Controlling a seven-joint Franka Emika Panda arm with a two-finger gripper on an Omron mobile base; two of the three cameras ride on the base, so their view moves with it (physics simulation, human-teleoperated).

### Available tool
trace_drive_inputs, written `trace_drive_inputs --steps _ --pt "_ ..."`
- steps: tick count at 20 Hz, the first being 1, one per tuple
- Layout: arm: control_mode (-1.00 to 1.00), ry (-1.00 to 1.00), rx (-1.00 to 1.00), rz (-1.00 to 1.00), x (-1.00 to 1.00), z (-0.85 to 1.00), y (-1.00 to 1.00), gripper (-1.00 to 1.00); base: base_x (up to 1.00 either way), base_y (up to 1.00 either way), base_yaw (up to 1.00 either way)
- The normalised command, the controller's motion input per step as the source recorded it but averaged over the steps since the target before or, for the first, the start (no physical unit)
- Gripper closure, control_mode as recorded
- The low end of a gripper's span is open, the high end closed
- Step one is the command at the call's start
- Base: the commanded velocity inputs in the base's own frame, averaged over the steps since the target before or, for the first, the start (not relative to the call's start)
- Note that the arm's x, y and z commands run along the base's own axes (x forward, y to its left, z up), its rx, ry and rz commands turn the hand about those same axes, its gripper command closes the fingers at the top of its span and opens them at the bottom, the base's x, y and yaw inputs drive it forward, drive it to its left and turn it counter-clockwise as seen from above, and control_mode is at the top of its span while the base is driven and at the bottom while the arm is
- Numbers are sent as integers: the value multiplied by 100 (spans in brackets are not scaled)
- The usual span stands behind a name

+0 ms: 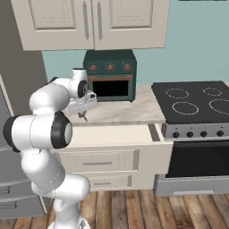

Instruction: Pick up the metallic utensils from the counter and place them in the open drawer. Make sure not to pick up any wooden utensils.

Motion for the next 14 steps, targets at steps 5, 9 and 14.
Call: trace_drive_inputs --steps 5,9,14 --pt "-100 -27 0 0 0 -58 1 100 0 0 0" --pt "-100 -21 0 0 3 -8 4 100 0 0 0" --pt "-100 -3 0 0 27 -9 16 100 0 0 0"
